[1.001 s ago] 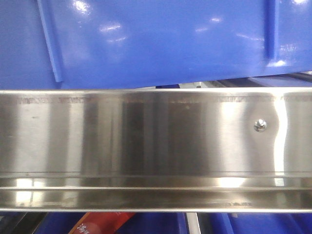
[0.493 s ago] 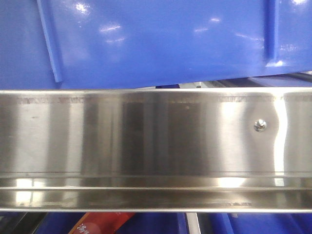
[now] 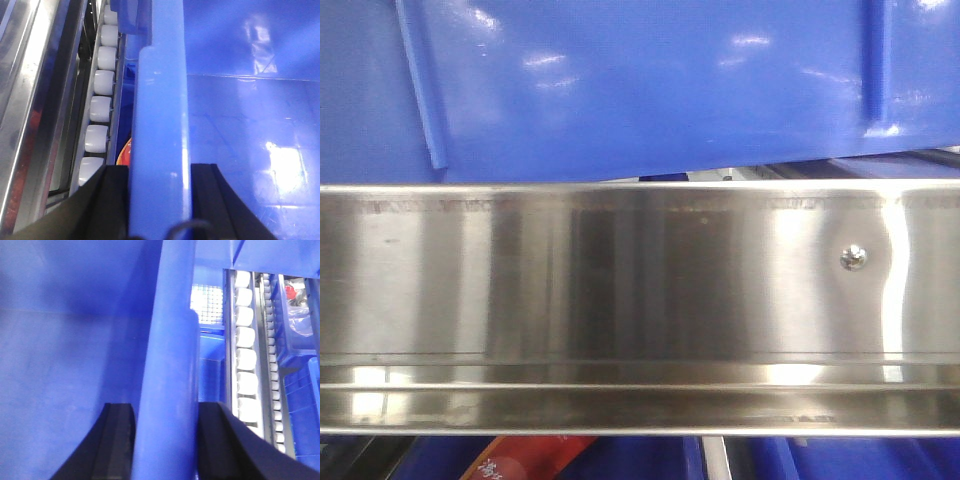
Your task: Move blue bin to conveyor side
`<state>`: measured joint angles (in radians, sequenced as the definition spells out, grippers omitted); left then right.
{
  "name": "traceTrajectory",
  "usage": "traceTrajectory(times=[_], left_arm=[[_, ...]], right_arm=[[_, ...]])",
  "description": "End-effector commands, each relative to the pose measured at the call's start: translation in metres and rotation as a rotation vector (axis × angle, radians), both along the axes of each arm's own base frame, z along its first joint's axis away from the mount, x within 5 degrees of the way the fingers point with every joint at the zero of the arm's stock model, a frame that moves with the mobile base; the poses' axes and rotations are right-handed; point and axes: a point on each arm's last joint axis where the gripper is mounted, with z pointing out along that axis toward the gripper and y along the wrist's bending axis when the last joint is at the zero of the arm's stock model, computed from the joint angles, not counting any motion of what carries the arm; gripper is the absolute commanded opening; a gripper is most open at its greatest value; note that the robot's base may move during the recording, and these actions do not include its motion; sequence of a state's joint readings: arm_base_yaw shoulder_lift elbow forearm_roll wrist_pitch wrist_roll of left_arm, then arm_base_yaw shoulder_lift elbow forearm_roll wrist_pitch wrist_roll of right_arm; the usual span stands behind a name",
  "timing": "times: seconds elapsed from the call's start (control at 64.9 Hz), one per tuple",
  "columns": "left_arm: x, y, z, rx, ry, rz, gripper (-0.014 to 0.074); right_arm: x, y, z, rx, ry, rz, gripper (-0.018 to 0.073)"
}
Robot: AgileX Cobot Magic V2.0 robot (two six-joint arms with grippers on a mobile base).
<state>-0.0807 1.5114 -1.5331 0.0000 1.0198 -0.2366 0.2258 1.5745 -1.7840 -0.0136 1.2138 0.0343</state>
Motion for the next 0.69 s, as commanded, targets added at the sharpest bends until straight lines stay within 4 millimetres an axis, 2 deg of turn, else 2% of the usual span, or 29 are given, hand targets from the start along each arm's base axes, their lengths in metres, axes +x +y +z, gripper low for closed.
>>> traceTrajectory(times=[0.0,0.123,0.231,0.401,0.508,0.678], left_arm=[[-0.002,-0.002,-0.005,0.004,0.050,-0.006,-0.0006],[-0.002,-0.002,-0.005,0.004,0.051,-0.006,-0.0010],[-0.007,-0.001,0.002,0.010,0.041,-0.005,-0.0020],[-0.027,0.001,0.033,-0.006,-0.053,0.012,-0.0019],[-0.039,-0.003,0.055,-0.011,-0.097,0.000,-0.0019],[-0.050,-0.025,0.083,0.013,-0.162,-0.063,-0.0019]], right_arm=[[-0.002,0.003,-0.001,0.023,0.017,0.010,-0.0078],[-0.002,0.002,-0.001,0.020,0.014,0.003,-0.0081],[-0.011,-0.001,0.014,0.035,-0.031,-0.020,-0.0081],[-0.041,-0.014,0.042,0.008,-0.135,-0.059,-0.0081],[-0.054,-0.017,0.053,0.019,-0.172,-0.059,-0.0081],[-0.069,-0.026,0.065,0.026,-0.219,-0.079,-0.0082]])
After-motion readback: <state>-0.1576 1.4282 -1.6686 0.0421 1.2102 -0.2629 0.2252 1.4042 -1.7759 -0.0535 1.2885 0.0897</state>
